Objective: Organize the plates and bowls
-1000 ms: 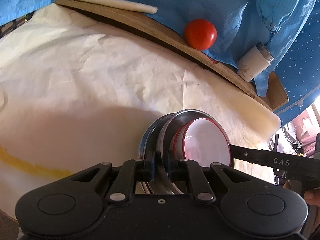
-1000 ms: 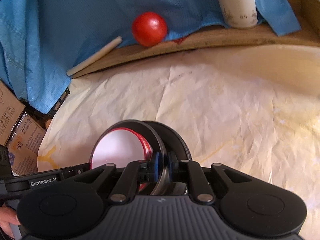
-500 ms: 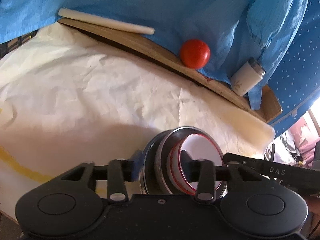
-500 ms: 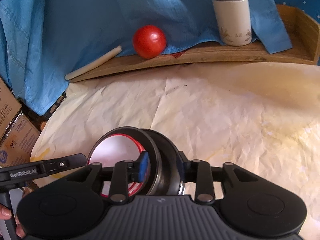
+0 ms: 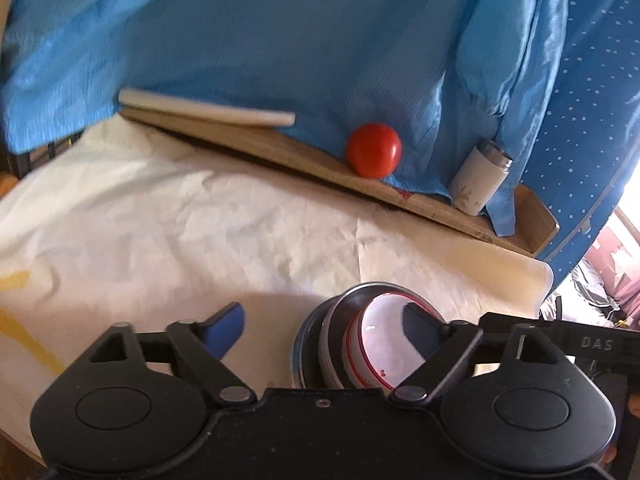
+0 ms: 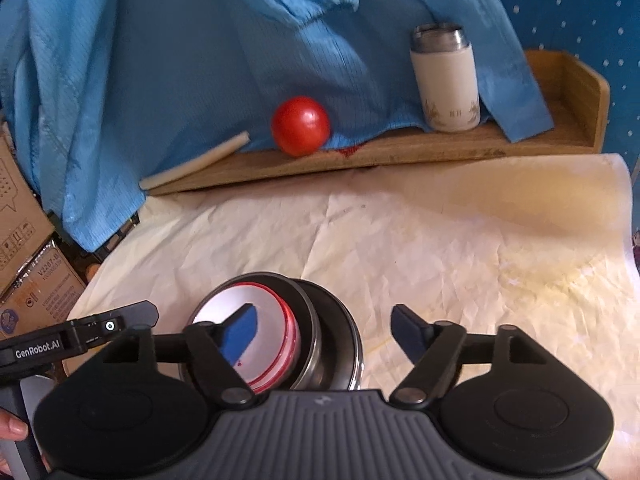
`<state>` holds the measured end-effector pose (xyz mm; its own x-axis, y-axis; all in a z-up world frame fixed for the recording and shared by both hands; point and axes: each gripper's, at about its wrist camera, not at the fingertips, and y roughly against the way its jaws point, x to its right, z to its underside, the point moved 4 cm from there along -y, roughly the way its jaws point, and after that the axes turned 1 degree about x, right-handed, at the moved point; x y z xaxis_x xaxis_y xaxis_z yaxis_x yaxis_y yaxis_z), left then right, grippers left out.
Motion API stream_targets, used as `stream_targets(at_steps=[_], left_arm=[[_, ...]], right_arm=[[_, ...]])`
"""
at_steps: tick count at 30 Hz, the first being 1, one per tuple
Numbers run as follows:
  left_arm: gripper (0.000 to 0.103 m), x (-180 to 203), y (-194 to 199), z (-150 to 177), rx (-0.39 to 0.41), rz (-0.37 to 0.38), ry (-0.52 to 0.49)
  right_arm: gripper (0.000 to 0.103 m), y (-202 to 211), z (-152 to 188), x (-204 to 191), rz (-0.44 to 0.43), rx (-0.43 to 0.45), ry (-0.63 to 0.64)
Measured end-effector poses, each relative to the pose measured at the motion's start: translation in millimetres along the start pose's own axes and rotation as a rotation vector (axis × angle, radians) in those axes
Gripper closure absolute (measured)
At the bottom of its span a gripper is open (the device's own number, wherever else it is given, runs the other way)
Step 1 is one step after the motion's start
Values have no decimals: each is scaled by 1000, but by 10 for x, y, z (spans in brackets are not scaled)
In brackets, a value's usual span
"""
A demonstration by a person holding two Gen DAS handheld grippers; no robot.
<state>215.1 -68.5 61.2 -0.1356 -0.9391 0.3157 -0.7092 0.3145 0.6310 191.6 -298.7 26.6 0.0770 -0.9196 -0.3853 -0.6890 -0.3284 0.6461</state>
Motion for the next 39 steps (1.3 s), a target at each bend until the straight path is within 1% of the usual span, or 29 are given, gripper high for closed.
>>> stream_targets(at_steps=[2, 3, 4, 8, 9, 11, 17, 19, 25, 28, 31, 35, 39], left_arm=[[12, 10, 74, 22, 33, -2, -23], [7, 12, 104, 30, 48, -4, -31], [5, 9, 138, 40, 64, -7, -34], [3, 4, 288, 99, 142, -21, -67], [1, 2, 319, 115, 155, -23, -74], [1, -9, 367, 148, 177, -25, -81], [1, -17, 465, 251, 207, -31, -113], [1, -18, 494, 280, 217, -33, -125], [1, -65, 568, 342, 228, -22, -118], [1, -85, 620, 392, 251, -29, -134], [1, -106, 675, 453, 285, -44, -158], [1, -141, 766, 572, 358, -50, -175], [1, -159, 818, 715, 401, -52, -198]], right_arm=[[15, 68, 37, -33, -3, 40, 15], [14, 103, 56, -56, -4, 60, 26], [11, 141, 82, -79, -3, 83, 37], [4, 283, 191, -160, -13, 170, 69], [3, 315, 225, -180, -13, 193, 73], [2, 363, 280, -207, -3, 231, 79], [1, 505, 444, -303, 37, 342, 133], [1, 547, 486, -327, 37, 363, 139], [0, 618, 596, -387, 37, 396, 159], [0, 650, 651, -418, 36, 417, 166], [0, 677, 734, -435, 42, 445, 179], [0, 697, 892, -443, 51, 488, 189], [0, 682, 1062, -422, 67, 502, 194]])
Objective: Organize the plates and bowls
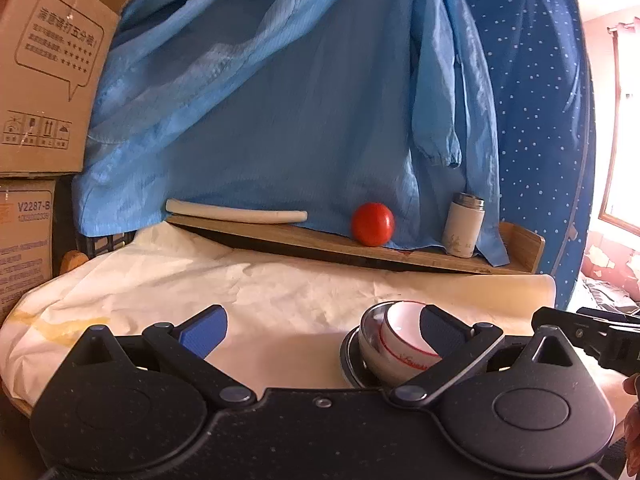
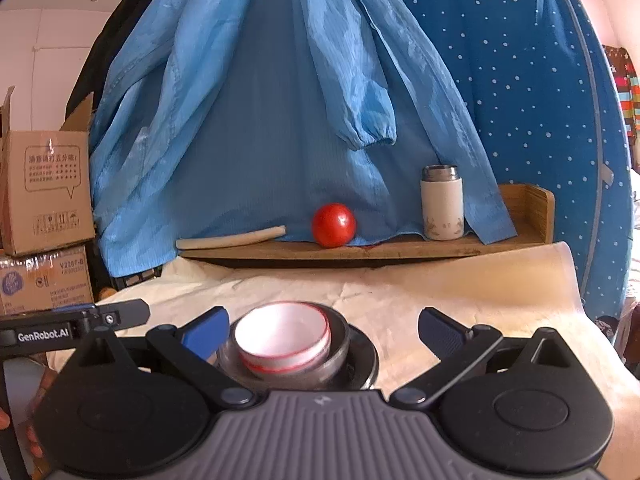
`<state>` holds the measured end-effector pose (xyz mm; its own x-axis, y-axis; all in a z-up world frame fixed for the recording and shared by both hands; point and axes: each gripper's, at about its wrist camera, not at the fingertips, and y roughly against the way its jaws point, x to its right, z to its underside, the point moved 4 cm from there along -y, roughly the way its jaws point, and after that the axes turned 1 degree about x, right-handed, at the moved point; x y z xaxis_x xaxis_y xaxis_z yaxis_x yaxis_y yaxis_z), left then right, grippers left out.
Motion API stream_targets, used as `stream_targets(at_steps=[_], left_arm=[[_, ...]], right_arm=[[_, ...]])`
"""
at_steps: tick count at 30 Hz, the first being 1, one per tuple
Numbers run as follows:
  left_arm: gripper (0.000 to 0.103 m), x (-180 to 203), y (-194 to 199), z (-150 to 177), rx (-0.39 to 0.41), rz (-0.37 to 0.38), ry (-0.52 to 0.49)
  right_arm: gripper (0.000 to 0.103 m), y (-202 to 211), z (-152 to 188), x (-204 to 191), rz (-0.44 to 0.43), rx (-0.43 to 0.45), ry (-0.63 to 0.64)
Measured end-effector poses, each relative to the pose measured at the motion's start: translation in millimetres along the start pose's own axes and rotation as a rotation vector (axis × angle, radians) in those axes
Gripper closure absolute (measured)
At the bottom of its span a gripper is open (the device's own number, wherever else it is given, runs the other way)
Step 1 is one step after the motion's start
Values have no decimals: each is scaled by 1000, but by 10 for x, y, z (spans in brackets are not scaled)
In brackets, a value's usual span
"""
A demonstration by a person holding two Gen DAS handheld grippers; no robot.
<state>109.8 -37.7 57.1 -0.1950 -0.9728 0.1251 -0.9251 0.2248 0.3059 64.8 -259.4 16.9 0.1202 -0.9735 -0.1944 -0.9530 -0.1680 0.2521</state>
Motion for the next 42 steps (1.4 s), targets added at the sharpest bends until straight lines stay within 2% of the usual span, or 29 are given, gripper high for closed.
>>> stream_targets(at_steps=[9, 11, 13, 17, 20, 24, 31, 42], left_arm=[[1, 61, 175, 266, 45, -16, -66], [1, 70, 233, 325, 75, -24, -59], [1, 80, 292, 371, 106, -5, -48], [1, 120, 334, 472, 118, 3, -68], [1, 139, 326, 550, 112, -3, -96], [1, 107, 309, 634, 99, -8, -82], [1, 58, 315, 753, 122, -44, -76], [1, 43, 219, 935, 67, -35, -78]], right_arm=[[0, 180, 305, 63, 63, 20, -32], [0, 229, 367, 73, 80, 24, -51], [0, 280, 430, 70, 89, 31, -61], [0, 366, 539, 26, 119, 48, -55], [0, 405, 601, -11, 133, 62, -45], [0, 426, 670, -48, 149, 80, -45], [0, 409, 807, -70, 182, 107, -46], [0, 386, 965, -99, 197, 114, -55]])
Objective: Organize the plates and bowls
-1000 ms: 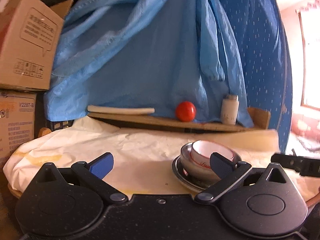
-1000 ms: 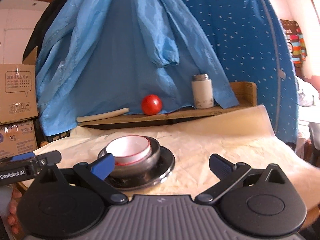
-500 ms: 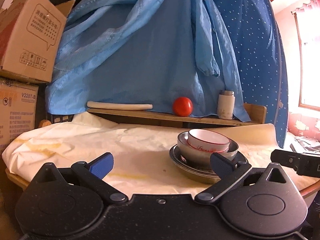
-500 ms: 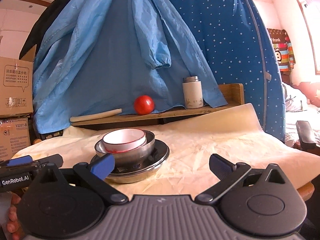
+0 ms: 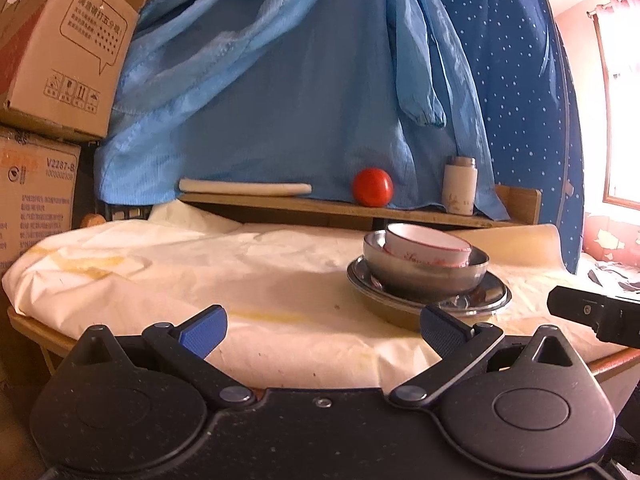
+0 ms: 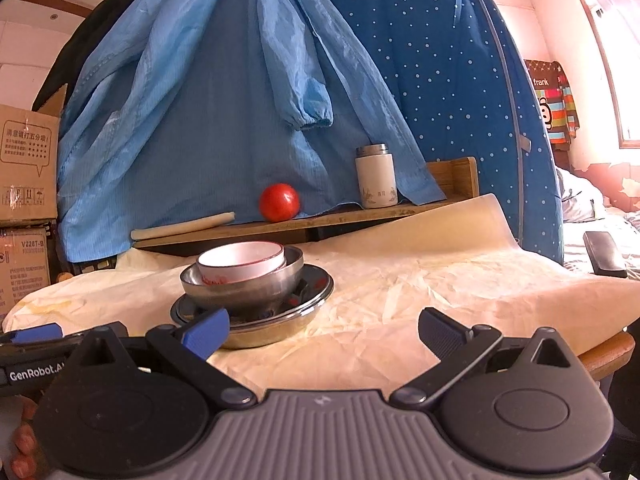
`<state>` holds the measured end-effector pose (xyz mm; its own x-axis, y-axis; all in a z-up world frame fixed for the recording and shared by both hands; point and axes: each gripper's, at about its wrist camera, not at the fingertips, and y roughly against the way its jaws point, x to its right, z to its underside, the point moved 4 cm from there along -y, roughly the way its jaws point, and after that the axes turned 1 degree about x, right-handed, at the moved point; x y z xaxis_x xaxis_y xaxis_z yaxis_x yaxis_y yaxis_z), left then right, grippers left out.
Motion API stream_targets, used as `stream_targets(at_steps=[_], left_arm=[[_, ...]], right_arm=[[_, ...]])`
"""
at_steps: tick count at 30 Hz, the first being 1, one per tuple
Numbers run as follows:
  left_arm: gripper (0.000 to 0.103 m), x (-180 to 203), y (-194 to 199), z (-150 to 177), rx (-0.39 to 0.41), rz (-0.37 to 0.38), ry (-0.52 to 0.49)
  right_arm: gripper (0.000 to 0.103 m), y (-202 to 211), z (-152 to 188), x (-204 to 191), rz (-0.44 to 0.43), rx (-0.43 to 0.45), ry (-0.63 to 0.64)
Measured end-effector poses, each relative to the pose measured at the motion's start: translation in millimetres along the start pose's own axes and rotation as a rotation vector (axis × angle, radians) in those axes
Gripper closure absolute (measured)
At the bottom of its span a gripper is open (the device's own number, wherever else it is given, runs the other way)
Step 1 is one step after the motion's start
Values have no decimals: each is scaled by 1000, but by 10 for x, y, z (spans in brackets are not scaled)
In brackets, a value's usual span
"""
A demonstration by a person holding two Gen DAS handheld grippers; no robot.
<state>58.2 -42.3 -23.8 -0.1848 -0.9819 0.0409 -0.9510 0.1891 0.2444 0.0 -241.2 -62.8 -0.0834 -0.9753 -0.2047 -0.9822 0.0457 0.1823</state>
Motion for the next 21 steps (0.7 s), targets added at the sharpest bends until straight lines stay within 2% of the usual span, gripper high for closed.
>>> stream_targets(at_steps=[21], left_arm=[[1, 10, -17, 88, -17, -3, 4]], right_arm=[[0, 26, 116, -28, 8, 2, -6]])
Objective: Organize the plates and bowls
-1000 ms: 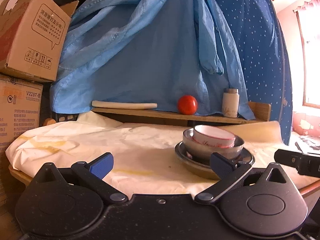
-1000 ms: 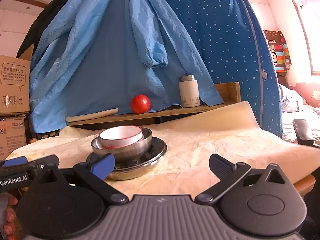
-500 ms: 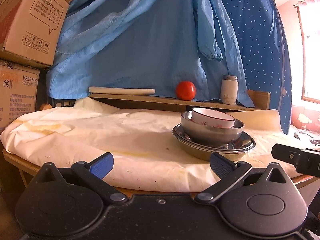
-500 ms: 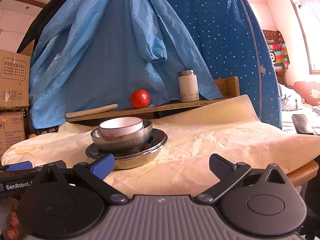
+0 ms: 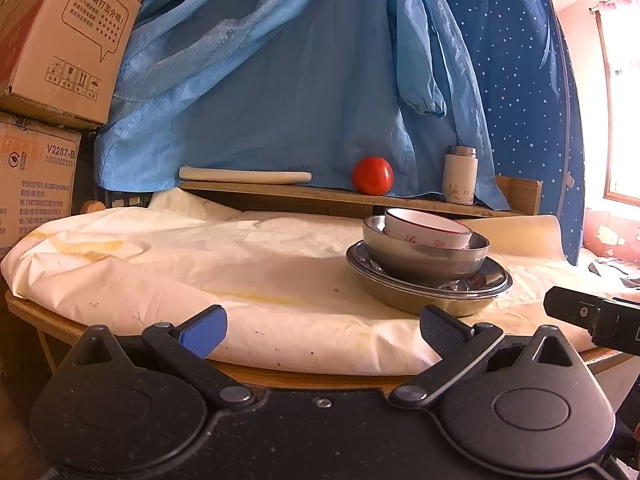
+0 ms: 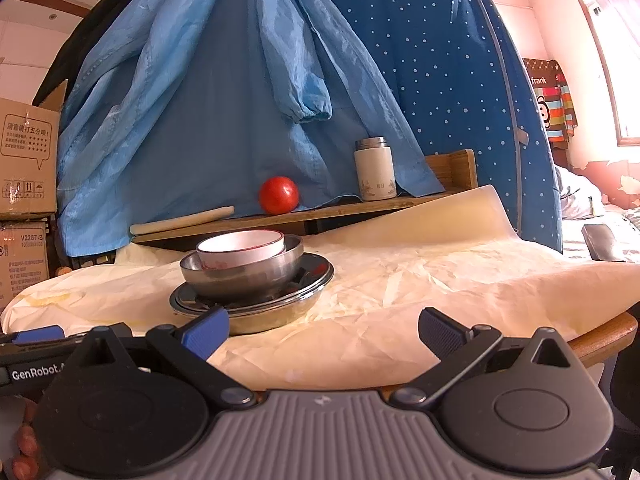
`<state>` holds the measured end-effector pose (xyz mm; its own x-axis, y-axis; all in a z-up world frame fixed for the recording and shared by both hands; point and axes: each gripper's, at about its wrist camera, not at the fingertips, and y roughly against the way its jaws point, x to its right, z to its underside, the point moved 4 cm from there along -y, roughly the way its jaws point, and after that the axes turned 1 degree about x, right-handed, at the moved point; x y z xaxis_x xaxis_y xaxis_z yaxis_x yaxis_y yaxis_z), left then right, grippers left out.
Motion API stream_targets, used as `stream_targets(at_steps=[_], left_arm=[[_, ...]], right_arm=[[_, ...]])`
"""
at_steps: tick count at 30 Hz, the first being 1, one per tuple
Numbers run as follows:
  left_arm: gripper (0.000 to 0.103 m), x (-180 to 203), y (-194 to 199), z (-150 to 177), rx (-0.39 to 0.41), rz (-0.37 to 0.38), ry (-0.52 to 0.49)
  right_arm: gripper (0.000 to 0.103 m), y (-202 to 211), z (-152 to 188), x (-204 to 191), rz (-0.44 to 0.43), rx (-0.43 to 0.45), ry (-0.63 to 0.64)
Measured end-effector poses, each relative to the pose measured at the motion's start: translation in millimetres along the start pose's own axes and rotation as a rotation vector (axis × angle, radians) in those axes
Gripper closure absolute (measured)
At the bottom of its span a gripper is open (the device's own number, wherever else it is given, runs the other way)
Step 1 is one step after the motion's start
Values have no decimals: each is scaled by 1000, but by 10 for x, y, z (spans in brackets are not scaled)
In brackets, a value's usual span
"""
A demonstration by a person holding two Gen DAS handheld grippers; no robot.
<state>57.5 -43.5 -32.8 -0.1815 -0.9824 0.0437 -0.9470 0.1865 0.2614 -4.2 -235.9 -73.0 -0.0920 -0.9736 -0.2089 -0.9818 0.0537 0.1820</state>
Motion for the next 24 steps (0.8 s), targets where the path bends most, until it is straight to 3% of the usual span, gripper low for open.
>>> stream_targets(at_steps=[24], left_arm=[[1, 0, 16, 1, 4, -2, 1]], right_arm=[[0, 25, -4, -24, 3, 12, 10]])
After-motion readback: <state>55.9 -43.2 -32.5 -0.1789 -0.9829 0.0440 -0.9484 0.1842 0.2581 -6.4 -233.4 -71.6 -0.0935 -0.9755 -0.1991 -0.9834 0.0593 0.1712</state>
